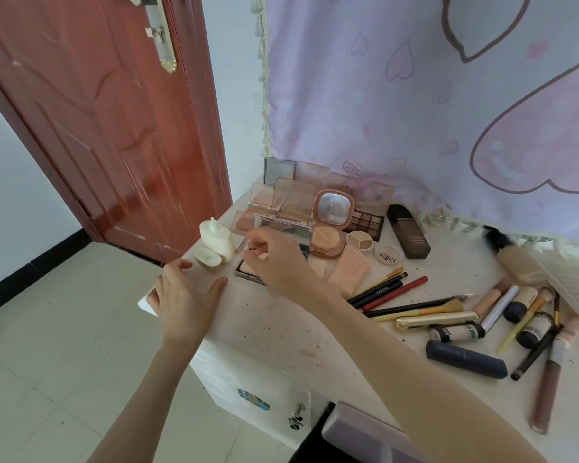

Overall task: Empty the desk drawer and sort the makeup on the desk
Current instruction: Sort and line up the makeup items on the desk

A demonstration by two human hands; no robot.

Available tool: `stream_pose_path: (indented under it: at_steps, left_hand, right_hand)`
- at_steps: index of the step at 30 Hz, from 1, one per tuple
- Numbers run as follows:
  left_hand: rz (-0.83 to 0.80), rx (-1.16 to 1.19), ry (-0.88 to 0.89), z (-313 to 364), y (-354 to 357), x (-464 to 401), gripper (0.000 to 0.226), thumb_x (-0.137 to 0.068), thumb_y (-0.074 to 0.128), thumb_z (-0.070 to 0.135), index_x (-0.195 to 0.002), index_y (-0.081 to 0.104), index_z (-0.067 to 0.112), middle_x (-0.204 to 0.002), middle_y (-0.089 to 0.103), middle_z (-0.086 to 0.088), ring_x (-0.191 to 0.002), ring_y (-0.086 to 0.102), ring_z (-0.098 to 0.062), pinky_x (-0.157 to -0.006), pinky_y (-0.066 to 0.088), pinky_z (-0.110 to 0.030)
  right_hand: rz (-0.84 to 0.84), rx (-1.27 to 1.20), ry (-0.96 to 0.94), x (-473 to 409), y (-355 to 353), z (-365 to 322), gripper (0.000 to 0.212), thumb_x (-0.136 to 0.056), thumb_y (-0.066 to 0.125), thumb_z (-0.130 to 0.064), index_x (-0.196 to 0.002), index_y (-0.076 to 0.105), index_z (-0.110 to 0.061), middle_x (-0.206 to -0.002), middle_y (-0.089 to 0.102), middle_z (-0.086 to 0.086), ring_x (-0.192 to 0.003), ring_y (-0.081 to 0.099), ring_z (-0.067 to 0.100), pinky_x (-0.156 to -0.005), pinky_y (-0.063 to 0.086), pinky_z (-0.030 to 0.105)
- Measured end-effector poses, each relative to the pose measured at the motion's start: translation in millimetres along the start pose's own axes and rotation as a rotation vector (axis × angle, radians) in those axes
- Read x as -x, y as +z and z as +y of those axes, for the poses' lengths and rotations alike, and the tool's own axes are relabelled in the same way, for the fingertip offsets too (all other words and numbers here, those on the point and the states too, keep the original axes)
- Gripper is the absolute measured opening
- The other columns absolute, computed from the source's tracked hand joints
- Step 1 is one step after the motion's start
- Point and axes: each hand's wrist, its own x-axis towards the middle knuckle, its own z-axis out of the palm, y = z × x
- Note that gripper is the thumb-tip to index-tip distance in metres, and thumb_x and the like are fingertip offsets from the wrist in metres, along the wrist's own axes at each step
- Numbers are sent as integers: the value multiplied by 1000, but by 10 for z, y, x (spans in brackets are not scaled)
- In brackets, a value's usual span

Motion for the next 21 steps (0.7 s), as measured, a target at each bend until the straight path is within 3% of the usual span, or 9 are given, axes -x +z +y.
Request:
stream_pose_path:
  at_steps: [3, 6, 8, 11, 16, 21]
  left_hand:
    - [15, 17, 19, -7, 3, 97, 62, -73, 77, 25, -120, 44, 1, -118, 50, -13, -117, 42, -33, -100, 25, -43]
    - [84, 56, 116, 75, -29, 211, 46, -81, 69, 22, -117, 47, 2, -116, 51, -14, -112, 43, -35, -94, 30, -43]
    - [102, 66, 334, 201, -40, 302, 34, -86, 58, 25, -112, 50, 4, -111, 55, -13, -107, 44, -31, -90, 32, -36]
    - [-19, 57, 678, 501, 52, 406, 29, -86, 46, 27, -108, 53, 9, -109, 57, -9, -103, 47, -23, -92, 33, -26]
    - [-291, -35, 939, 1131, 397, 523, 42, -89, 40, 31, -123, 52, 9, -125, 53, -9, -118, 48, -24, -97, 44, -38]
    - [-519, -269, 956, 1533, 759, 453, 53, -98, 34, 38, -145, 19, 21, -155, 16, -1, -143, 7, -17, -115, 9, -35]
  right_hand:
    - [41, -13, -18, 164, -166, 34, 31, -92, 54, -19, -122, 57, -12, -111, 61, 3, -100, 57, 12, -91, 45, 27]
    - [105, -47, -26, 296, -382, 90, 28, -93, 54, -18, -119, 60, -12, -103, 61, -3, -94, 57, 7, -86, 47, 20]
    - [157, -30, -15, 355, -571, 172, 27, -93, 54, -20, -119, 60, -13, -99, 60, -8, -88, 56, 3, -79, 45, 10]
    - [246, 65, 57, 409, -898, 381, 26, -94, 54, -22, -118, 60, -16, -100, 61, -9, -85, 54, -1, -71, 41, 4]
    - [406, 261, 260, 440, -1399, 879, 29, -92, 54, -21, -118, 60, -10, -111, 64, 3, -101, 58, 16, -86, 42, 22]
    - [426, 447, 464, 309, -1586, 1412, 50, -85, 58, -40, -120, 56, -5, -119, 56, 15, -111, 49, 32, -91, 44, 40]
